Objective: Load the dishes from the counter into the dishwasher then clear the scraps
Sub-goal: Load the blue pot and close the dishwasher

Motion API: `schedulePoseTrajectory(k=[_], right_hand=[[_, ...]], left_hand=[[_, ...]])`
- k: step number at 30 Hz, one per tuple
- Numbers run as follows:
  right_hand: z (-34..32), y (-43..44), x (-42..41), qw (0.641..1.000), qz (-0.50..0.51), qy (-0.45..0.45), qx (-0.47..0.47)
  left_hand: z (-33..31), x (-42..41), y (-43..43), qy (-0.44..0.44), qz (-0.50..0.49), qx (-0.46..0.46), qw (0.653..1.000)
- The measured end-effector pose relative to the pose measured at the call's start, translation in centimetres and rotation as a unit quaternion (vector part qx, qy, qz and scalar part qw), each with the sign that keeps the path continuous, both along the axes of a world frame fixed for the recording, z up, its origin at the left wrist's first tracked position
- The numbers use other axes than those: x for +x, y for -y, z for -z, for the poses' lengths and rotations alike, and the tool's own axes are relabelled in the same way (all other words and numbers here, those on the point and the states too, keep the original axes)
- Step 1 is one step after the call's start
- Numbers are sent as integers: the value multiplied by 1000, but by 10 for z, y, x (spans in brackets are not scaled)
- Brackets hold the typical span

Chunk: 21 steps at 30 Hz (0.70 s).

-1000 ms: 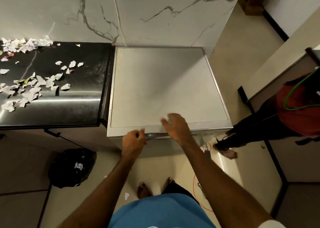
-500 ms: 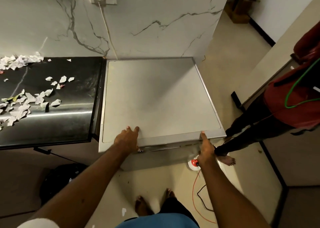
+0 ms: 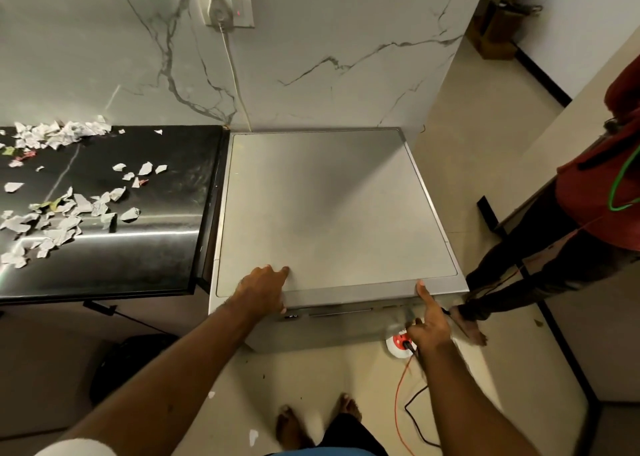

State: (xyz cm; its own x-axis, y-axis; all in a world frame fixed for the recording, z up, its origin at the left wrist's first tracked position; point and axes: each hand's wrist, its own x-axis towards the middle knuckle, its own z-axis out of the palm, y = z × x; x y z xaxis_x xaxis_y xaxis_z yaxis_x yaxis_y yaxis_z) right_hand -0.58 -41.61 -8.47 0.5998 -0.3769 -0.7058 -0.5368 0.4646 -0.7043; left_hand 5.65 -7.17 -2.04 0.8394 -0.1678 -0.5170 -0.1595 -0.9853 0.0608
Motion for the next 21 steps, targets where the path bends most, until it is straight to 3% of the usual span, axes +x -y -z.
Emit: schedulePoseTrajectory(k=[3,6,8,9,11,13,15,17,21], right_hand=[[3,12,6,996,34,-54,69],[6,11,8,998,-6,-62,-20],[6,9,24,984,-5,-132,-119],[-2,3,30,963,-31,-142,-228],[-26,-16,38,868,-110,-100,-473],[-45,-39,50,778,-245,-4,-578],[-41,-63,61,754,-390,23,-529],[-36,-83,69,729,-488,-13,-480],[-40,-93,86,710,-519,-68,-471]], left_hand=[[-2,3,2,-6,5,9,1000],[-2,4,4,-8,8,6,1000],[-2,6,3,-9,9,4,1000],[-3,6,3,-10,10,4,1000],[-3,7,2,-12,12,6,1000],[-4,7,2,-11,15,9,1000],[-4,8,1,-12,21,13,1000],[-4,10,0,-12,26,20,999],[-6,12,-2,-14,29,28,999]])
